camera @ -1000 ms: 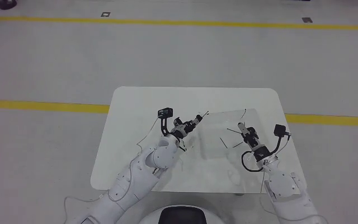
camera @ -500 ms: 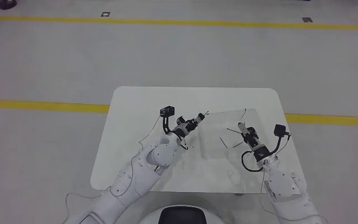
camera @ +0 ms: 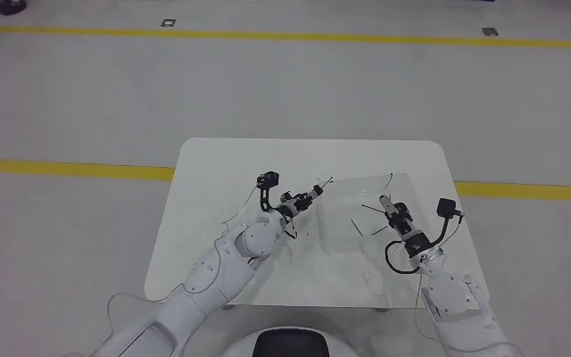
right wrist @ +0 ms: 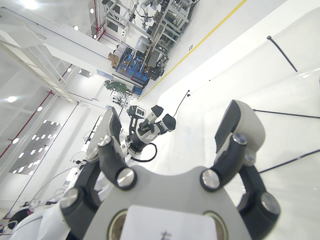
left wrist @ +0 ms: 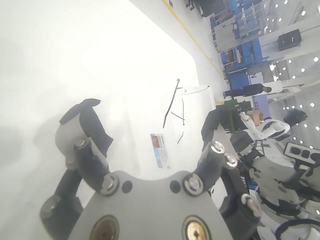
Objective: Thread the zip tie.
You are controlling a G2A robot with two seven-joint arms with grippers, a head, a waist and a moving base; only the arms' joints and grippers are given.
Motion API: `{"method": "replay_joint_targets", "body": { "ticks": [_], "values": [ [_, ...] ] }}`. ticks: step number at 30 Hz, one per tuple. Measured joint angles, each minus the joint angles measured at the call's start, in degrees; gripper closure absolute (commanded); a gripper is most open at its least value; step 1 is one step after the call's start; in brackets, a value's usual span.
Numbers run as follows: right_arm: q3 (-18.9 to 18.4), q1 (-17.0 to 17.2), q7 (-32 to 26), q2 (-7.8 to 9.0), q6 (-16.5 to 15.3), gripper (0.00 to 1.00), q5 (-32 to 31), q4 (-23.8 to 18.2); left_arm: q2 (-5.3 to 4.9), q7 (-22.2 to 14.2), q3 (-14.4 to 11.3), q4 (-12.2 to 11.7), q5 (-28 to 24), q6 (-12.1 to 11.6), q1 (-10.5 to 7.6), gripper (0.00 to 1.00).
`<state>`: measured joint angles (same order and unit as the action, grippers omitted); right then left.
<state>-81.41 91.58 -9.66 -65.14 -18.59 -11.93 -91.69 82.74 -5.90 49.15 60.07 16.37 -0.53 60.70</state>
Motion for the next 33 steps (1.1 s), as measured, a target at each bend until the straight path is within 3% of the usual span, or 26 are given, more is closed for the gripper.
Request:
{"method": "replay_joint_targets", "body": {
  "ticks": [2, 6, 12, 17, 24, 29, 33],
  "values": [
    [0.0, 0.0, 0.0, 0.00, 0.0, 0.00, 0.0, 0.0, -0.07, 0.4, -0.2, 0.1, 0.6, -0.8, 0.58, 0.00],
    [0.0, 0.0, 0.0, 0.00, 0.0, 0.00, 0.0, 0.0, -0.71, 0.2, 0.1, 2.8, 2.2, -3.8, 2.79, 0.00],
    [0.0, 0.0, 0.0, 0.00, 0.0, 0.00, 0.0, 0.0, -1.51, -1.4, 0.6, 7.1, 4.2, -5.2, 4.96, 0.00],
    [0.0, 0.0, 0.0, 0.00, 0.0, 0.00, 0.0, 0.0, -1.58, -2.0, 1.0, 8.7, 3.5, -5.9, 4.75, 0.00],
    [0.0, 0.0, 0.0, 0.00, 0.0, 0.00, 0.0, 0.0, -1.53, -3.7, 2.0, 8.4, 0.1, -8.1, 3.14, 0.00],
    [0.0, 0.0, 0.0, 0.00, 0.0, 0.00, 0.0, 0.0, -1.14, -4.7, 0.7, 7.5, 0.5, -6.1, 1.94, 0.00],
    [0.0, 0.0, 0.0, 0.00, 0.0, 0.00, 0.0, 0.0, -0.87, -3.9, 1.1, 5.4, -1.4, -5.4, 0.97, 0.00]
  ]
}}
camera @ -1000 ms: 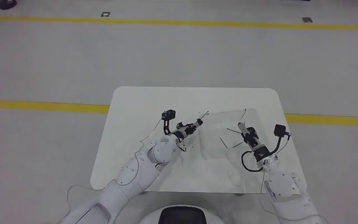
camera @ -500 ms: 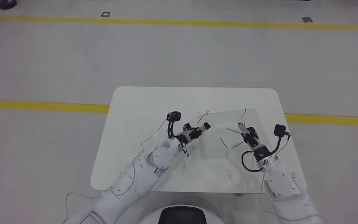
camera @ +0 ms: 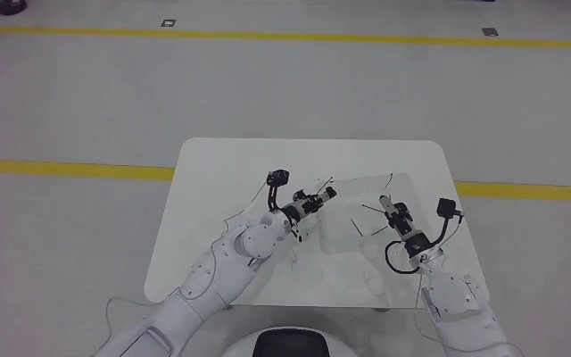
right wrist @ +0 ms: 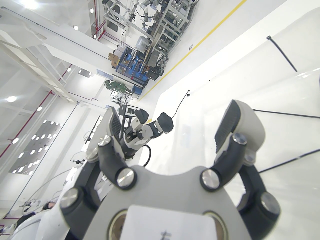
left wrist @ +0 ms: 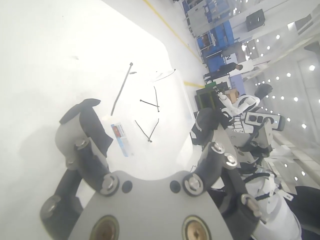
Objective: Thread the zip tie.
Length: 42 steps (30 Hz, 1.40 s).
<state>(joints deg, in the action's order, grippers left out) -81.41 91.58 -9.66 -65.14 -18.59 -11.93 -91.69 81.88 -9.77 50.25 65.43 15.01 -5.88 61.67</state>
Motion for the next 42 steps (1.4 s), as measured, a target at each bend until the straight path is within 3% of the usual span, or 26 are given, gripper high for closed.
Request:
{"method": "replay_joint_targets", "body": {
  "ticks": [6, 12, 24, 33, 42],
  "values": [
    [0.0, 0.0, 0.0, 0.00, 0.0, 0.00, 0.0, 0.0, 0.32, 0.4, -0.5, -1.9, -0.3, -0.9, -1.07, 0.00],
    [0.0, 0.0, 0.0, 0.00, 0.0, 0.00, 0.0, 0.0, 0.76, 0.6, -1.1, -3.2, -1.3, 1.7, -1.56, 0.00],
    [0.0, 0.0, 0.0, 0.00, 0.0, 0.00, 0.0, 0.0, 0.79, 0.6, -1.0, -3.3, -1.7, 1.7, -1.55, 0.00],
    [0.0, 0.0, 0.0, 0.00, 0.0, 0.00, 0.0, 0.0, 0.84, -1.0, -1.1, -3.4, -2.6, -0.4, -1.89, 0.00],
    [0.0, 0.0, 0.0, 0.00, 0.0, 0.00, 0.0, 0.0, 1.28, -1.3, -1.0, -6.3, -5.0, -1.7, -3.58, 0.00]
  ]
}}
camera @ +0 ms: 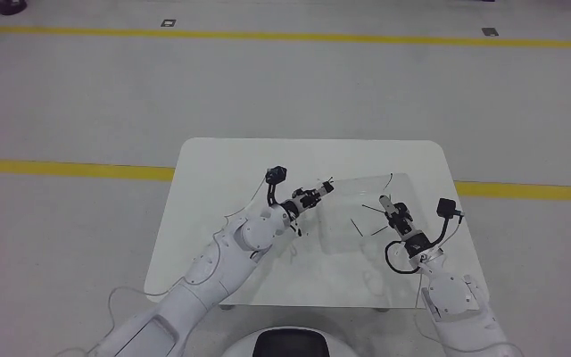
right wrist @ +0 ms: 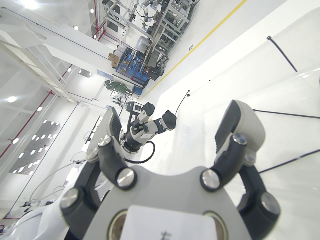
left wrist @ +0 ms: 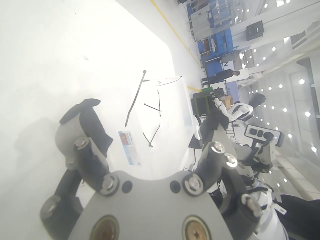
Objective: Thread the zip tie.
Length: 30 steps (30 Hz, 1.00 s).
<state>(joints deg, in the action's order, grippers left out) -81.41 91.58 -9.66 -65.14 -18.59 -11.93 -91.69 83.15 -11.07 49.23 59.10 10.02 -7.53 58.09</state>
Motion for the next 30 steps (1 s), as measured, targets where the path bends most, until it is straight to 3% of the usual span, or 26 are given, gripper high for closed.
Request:
{"method": "replay_joint_targets", "body": {
  "ticks": [8, 10, 12, 13, 15, 16, 17, 18, 19, 20, 21, 22, 30],
  "values": [
    [0.0, 0.0, 0.0, 0.00, 0.0, 0.00, 0.0, 0.0, 0.48, 0.0, -0.6, -3.1, -1.2, -0.8, -0.99, 0.01],
    [0.0, 0.0, 0.0, 0.00, 0.0, 0.00, 0.0, 0.0, 0.59, 0.1, -0.7, -4.0, -1.5, -1.3, -1.29, 0.12],
    [0.0, 0.0, 0.0, 0.00, 0.0, 0.00, 0.0, 0.0, 0.66, 0.3, -0.7, -4.5, -1.7, -1.8, -1.42, 0.13],
    [0.0, 0.0, 0.0, 0.00, 0.0, 0.00, 0.0, 0.0, 0.68, 0.4, -0.7, -4.5, -1.7, -2.0, -1.42, 0.45],
    [0.0, 0.0, 0.0, 0.00, 0.0, 0.00, 0.0, 0.0, 0.69, 0.5, -0.8, -4.4, -1.5, -2.4, -1.35, 0.56],
    [0.0, 0.0, 0.0, 0.00, 0.0, 0.00, 0.0, 0.0, 0.68, 0.6, -0.8, -4.4, -1.4, -2.5, -1.31, 0.70],
    [0.0, 0.0, 0.0, 0.00, 0.0, 0.00, 0.0, 0.0, 0.66, 0.6, -0.8, -4.3, -1.3, -2.6, -1.26, 0.73],
    [0.0, 0.0, 0.0, 0.00, 0.0, 0.00, 0.0, 0.0, 0.64, 0.6, -0.8, -4.3, -1.2, -2.8, -1.20, 0.69],
    [0.0, 0.0, 0.0, 0.00, 0.0, 0.00, 0.0, 0.0, 0.62, 0.6, -0.8, -4.3, -1.2, -2.9, -1.14, 0.59],
    [0.0, 0.0, 0.0, 0.00, 0.0, 0.00, 0.0, 0.0, 0.60, 0.6, -0.7, -4.4, -1.2, -3.0, -1.10, 0.33],
    [0.0, 0.0, 0.0, 0.00, 0.0, 0.00, 0.0, 0.0, 0.58, 0.6, -0.7, -4.6, -1.3, -3.0, -1.04, 0.37],
    [0.0, 0.0, 0.0, 0.00, 0.0, 0.00, 0.0, 0.0, 0.56, 0.6, -0.6, -4.7, -1.3, -3.1, -1.02, 0.50],
    [0.0, 0.0, 0.0, 0.00, 0.0, 0.00, 0.0, 0.0, 0.41, 0.3, -0.2, -4.6, -1.7, -3.4, -0.84, 0.56]
  ]
}}
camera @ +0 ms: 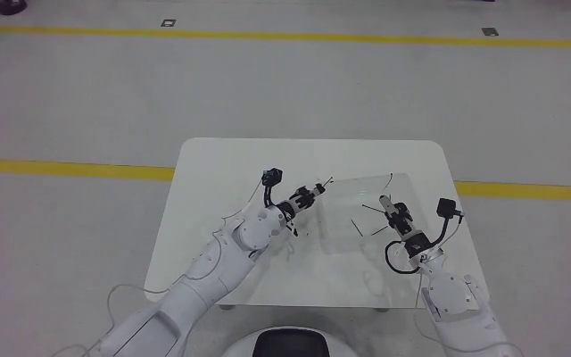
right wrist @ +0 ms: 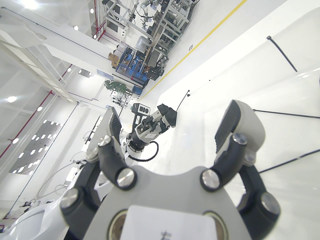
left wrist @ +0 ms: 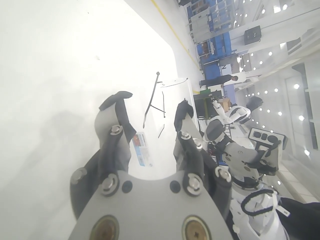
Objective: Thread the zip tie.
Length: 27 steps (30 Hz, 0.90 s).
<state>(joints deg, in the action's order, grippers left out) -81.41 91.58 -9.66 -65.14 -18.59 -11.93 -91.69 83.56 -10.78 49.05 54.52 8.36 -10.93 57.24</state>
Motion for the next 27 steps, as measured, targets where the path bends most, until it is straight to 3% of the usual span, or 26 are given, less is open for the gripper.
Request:
{"method": "replay_joint_targets", "body": {
  "ticks": [14, 20, 26, 27],
  "values": [
    [0.0, 0.0, 0.0, 0.00, 0.0, 0.00, 0.0, 0.0, -0.12, -0.5, 0.0, 0.1, 0.1, -0.2, 0.37, 0.70],
    [0.0, 0.0, 0.0, 0.00, 0.0, 0.00, 0.0, 0.0, -0.23, -0.9, 0.0, 0.4, 0.2, 0.0, 0.58, 0.65],
    [0.0, 0.0, 0.0, 0.00, 0.0, 0.00, 0.0, 0.0, -0.36, -0.7, 0.2, 0.8, 0.4, -0.2, 1.09, 0.65],
    [0.0, 0.0, 0.0, 0.00, 0.0, 0.00, 0.0, 0.0, -0.38, -0.7, 0.1, 0.9, 0.4, -0.2, 1.19, 0.69]
  ]
}}
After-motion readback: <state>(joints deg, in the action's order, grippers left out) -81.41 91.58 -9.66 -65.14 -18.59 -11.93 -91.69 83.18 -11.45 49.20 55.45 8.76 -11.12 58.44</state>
